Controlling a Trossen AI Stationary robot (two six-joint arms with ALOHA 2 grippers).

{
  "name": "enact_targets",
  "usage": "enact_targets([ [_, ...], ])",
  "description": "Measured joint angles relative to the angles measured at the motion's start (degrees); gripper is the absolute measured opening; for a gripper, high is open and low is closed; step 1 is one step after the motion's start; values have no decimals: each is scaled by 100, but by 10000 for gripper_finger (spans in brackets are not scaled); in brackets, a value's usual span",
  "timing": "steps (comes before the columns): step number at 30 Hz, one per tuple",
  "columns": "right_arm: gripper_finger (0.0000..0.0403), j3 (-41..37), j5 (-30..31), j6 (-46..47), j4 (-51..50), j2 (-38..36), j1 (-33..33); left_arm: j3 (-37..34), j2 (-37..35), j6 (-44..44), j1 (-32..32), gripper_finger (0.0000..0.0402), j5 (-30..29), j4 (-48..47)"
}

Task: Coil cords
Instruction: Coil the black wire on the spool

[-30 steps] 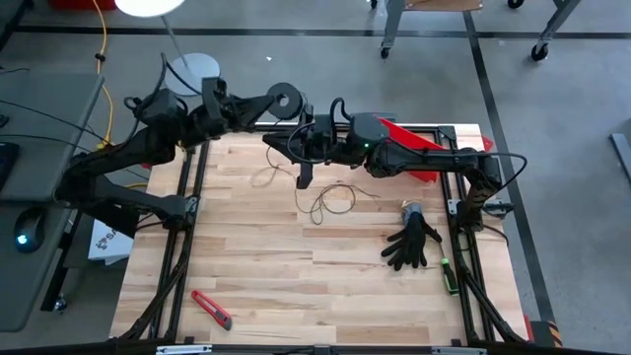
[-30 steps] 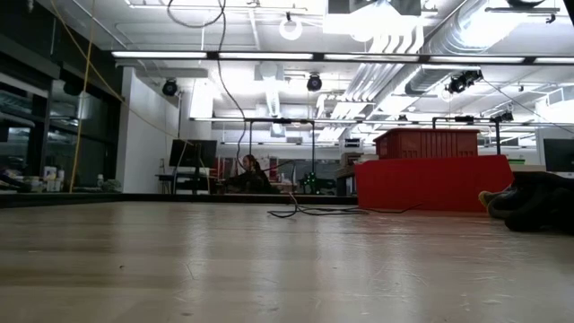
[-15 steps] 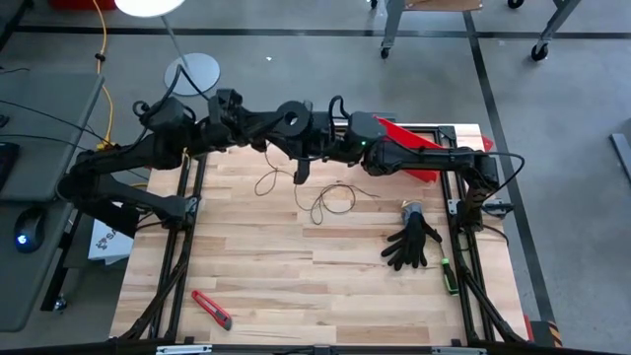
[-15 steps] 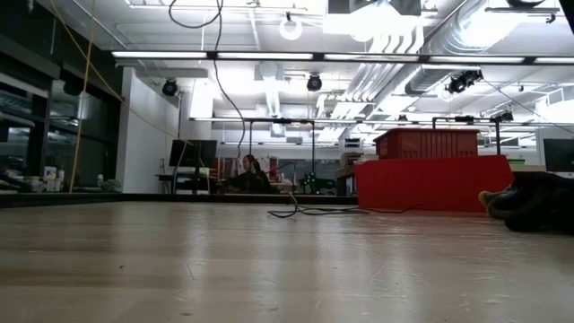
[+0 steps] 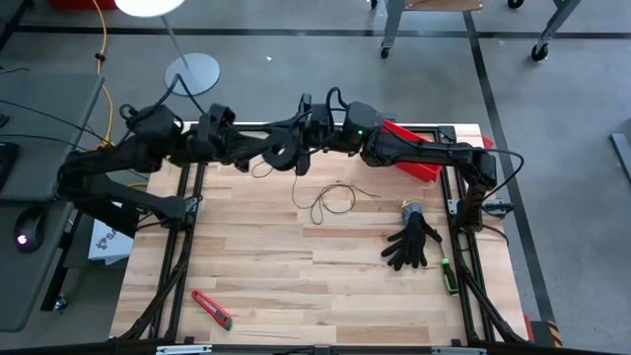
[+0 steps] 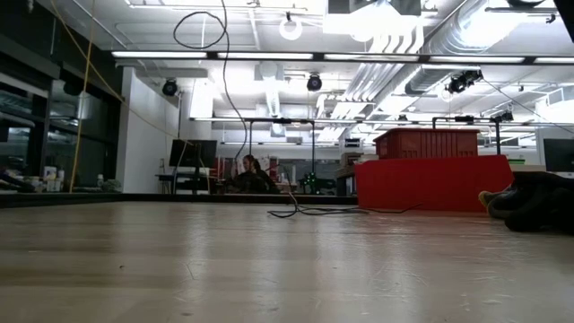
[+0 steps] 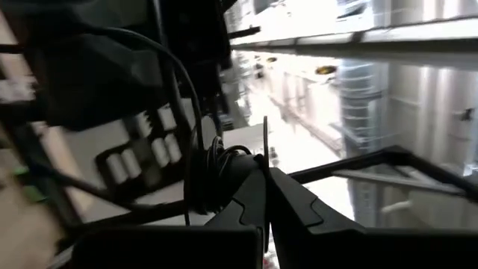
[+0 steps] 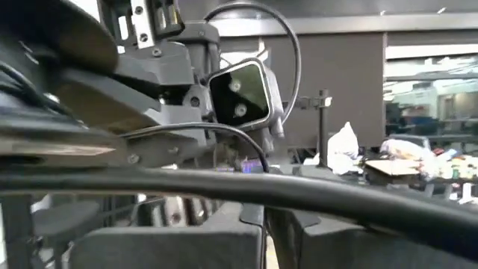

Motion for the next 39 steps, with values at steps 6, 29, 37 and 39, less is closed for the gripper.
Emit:
enact_targets([
  [6, 0, -2, -460, 9, -376, -13, -280, -2, -392, 729, 44, 0, -66, -1443],
  [29, 0, 2, -905, 48, -1812, -304, -678, -7, -528, 6726, 557, 0, -2136, -1404],
  [37, 49, 6, -888, 456, -2038, -310, -672, -7, -555, 6518, 555, 0, -1660, -713],
  [39, 83, 4, -880, 484, -2237, -310, -652, 1, -557, 6656, 555, 0, -1655, -449],
])
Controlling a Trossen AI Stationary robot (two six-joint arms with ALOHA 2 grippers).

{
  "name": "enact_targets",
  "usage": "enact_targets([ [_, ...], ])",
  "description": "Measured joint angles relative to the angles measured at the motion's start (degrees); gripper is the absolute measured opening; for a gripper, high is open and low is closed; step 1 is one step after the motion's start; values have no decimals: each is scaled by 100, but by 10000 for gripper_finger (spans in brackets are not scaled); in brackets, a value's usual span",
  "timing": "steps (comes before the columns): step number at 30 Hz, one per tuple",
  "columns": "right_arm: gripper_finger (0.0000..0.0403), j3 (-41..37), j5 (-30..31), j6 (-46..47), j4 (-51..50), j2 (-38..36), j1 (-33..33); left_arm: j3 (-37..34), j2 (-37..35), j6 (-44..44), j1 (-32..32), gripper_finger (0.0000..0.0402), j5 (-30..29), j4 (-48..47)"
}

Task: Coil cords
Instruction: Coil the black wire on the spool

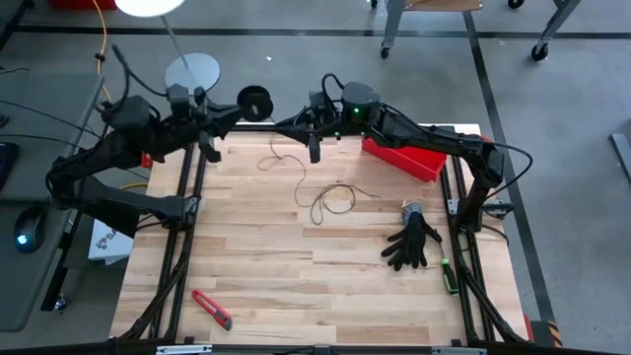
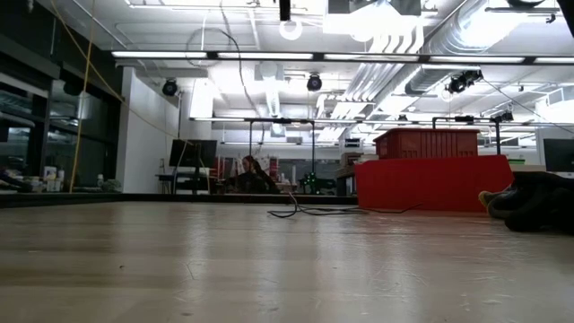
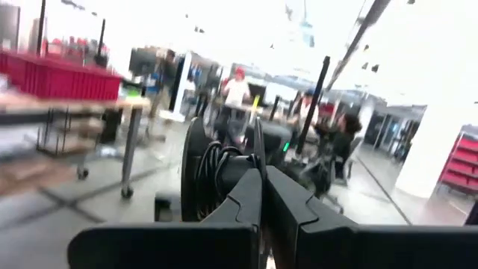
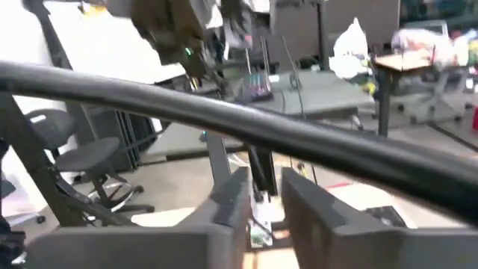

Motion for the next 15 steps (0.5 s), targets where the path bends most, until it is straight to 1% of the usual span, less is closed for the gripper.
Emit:
enact_targets([
  [4, 145, -4, 393, -170, -221, 5, 97, 1, 11, 365, 0, 0, 69, 342],
  [7, 172, -4, 574, -181, -153, 9, 155, 1, 29, 341, 0, 0, 90, 384],
  [11, 180, -4, 645, -221, 128, 9, 182, -1, 97, 354, 0, 0, 105, 364],
  [15, 181, -4, 966, -464, 159, 9, 182, -3, 125, 356, 0, 0, 103, 369],
])
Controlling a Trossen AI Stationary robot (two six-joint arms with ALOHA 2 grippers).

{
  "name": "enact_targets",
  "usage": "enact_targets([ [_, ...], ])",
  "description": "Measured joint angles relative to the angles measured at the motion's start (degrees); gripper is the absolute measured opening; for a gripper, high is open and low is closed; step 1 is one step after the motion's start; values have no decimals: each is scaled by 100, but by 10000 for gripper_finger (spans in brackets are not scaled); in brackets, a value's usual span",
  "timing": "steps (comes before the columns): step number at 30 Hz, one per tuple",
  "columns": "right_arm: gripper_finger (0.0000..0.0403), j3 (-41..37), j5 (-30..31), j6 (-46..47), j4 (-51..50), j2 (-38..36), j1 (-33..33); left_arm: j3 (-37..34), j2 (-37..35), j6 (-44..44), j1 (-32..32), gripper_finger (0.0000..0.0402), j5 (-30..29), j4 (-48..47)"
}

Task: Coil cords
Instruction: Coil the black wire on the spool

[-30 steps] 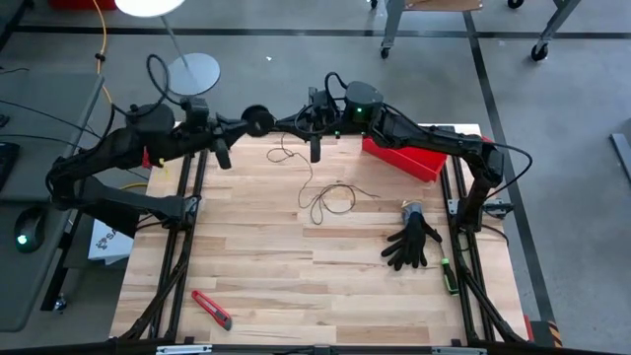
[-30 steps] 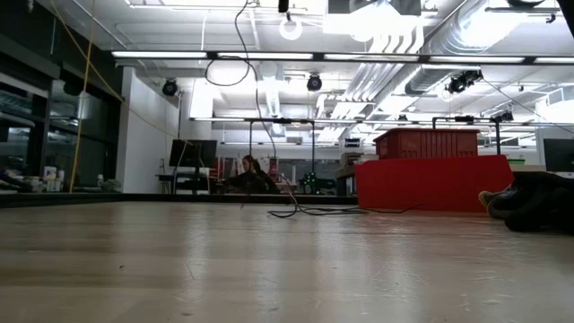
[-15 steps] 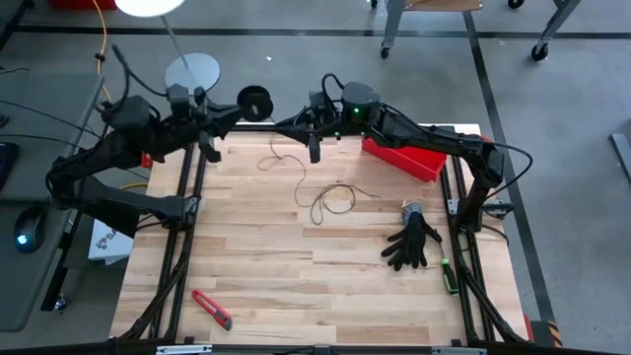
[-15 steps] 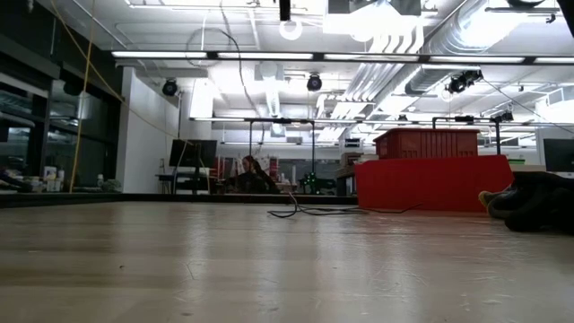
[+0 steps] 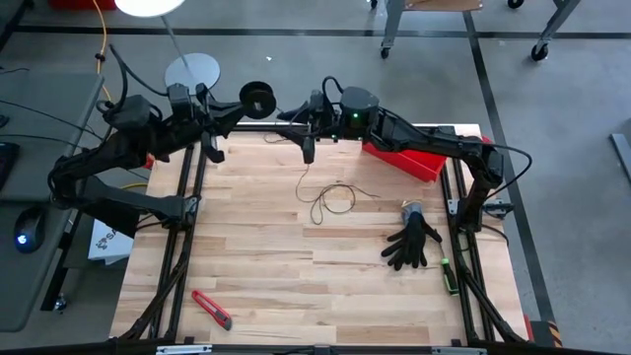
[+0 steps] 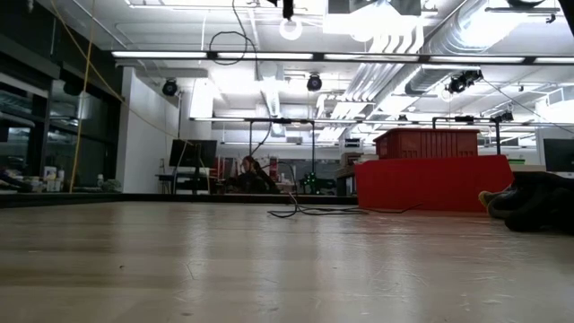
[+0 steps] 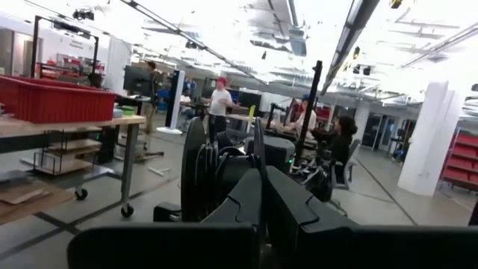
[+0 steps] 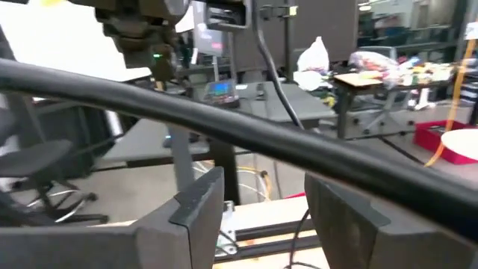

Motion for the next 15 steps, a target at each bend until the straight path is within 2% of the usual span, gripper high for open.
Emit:
enact_targets([
  [5, 181, 0, 23, -165, -120, 0, -5, 0, 30, -1, 0, 0, -30, 3],
  [9, 181, -2, -65, -155, -662, -54, 20, 0, 25, 65, 0, 0, -241, 166],
  [15, 181, -2, 403, -584, -749, -114, 79, 0, 84, 53, 0, 1, -280, 380],
])
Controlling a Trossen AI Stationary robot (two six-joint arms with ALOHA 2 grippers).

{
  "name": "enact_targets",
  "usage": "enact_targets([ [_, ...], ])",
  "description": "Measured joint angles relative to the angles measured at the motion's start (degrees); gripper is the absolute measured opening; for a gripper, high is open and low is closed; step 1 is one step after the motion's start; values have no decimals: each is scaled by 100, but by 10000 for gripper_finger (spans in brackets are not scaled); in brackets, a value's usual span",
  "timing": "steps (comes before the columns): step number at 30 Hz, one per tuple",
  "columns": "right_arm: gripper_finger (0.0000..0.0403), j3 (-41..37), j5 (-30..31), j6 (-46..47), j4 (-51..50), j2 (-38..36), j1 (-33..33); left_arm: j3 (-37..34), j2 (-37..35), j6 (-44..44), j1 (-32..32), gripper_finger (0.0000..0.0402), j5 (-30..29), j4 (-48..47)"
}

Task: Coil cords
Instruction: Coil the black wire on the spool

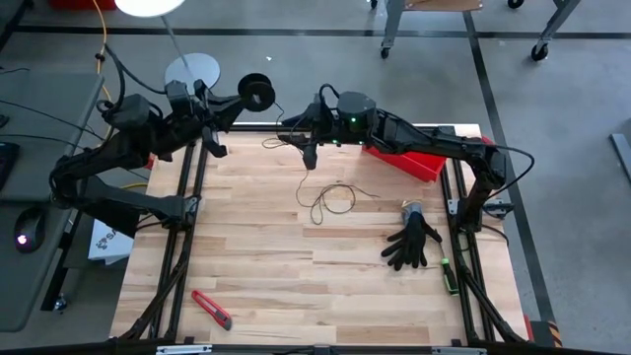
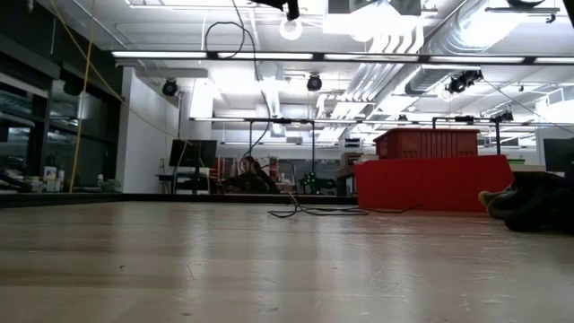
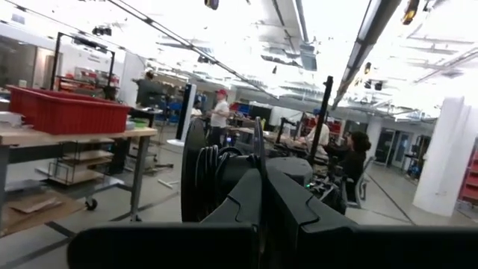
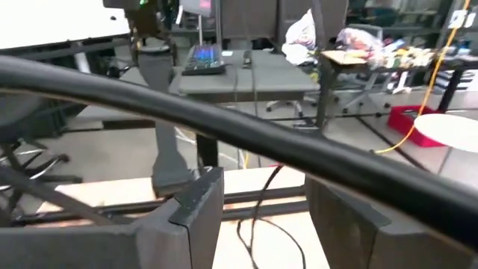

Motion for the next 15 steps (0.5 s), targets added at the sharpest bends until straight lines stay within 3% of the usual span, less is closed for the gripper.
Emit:
enact_targets([
  [7, 181, 0, 467, -117, 424, -4, -9, 0, 171, -149, -2, 1, 17, 71],
  [15, 181, 0, 477, -131, 297, -4, 25, -2, 283, -112, -4, 1, 17, 394],
])
